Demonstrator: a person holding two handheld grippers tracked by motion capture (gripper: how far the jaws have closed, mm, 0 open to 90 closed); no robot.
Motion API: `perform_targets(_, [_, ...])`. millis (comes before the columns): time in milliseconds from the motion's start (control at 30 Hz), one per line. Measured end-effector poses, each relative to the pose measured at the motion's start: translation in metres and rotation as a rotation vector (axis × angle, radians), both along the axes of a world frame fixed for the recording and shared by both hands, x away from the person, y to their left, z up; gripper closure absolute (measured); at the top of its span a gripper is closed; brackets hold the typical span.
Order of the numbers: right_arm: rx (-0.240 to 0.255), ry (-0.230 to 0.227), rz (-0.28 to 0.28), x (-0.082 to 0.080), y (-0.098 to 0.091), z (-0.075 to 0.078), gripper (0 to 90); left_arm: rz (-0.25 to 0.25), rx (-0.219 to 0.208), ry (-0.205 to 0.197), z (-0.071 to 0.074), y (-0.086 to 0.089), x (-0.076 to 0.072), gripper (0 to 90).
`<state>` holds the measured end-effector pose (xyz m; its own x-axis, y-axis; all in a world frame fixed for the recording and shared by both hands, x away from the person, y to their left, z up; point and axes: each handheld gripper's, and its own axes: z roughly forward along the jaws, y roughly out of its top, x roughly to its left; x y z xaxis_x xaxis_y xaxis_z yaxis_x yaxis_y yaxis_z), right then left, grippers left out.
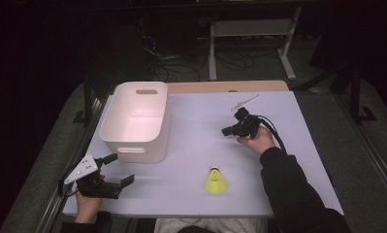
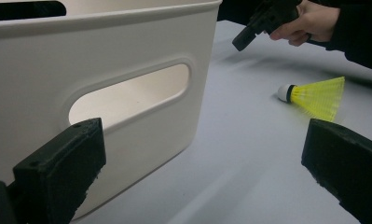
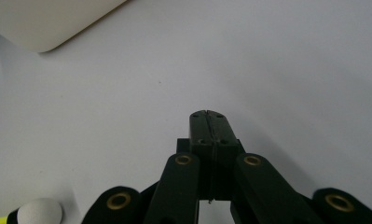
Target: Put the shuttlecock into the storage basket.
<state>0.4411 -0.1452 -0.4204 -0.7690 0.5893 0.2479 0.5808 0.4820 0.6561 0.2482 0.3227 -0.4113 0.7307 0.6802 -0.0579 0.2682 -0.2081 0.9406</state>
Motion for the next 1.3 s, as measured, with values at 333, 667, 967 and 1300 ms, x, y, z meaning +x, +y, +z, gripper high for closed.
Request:
perform_targets(333, [0.025,-0.003,-0.007,-0.01,-0.009,0.002,88.5,-0.001,-0.002,0.0,0.0,0.0,0.0,0.0])
perform_targets(667, [0.026,-0.002,0.007,-0.032,-0.018,0.002,88.5,-0.004,-0.007,-0.001,0.0,0.0,0.0,0.0])
perform_targets(967, [0.025,0.008,0.057,-0.053,-0.018,-0.001,88.5,-0.001,-0.008,-0.001,0.0,-0.001,0.0,0.0])
perform_targets(1300, [0.021,0.014,0.113,-0.071,-0.012,0.002,88.4,0.0,-0.008,-0.001,0.0,0.0,0.0,0.0])
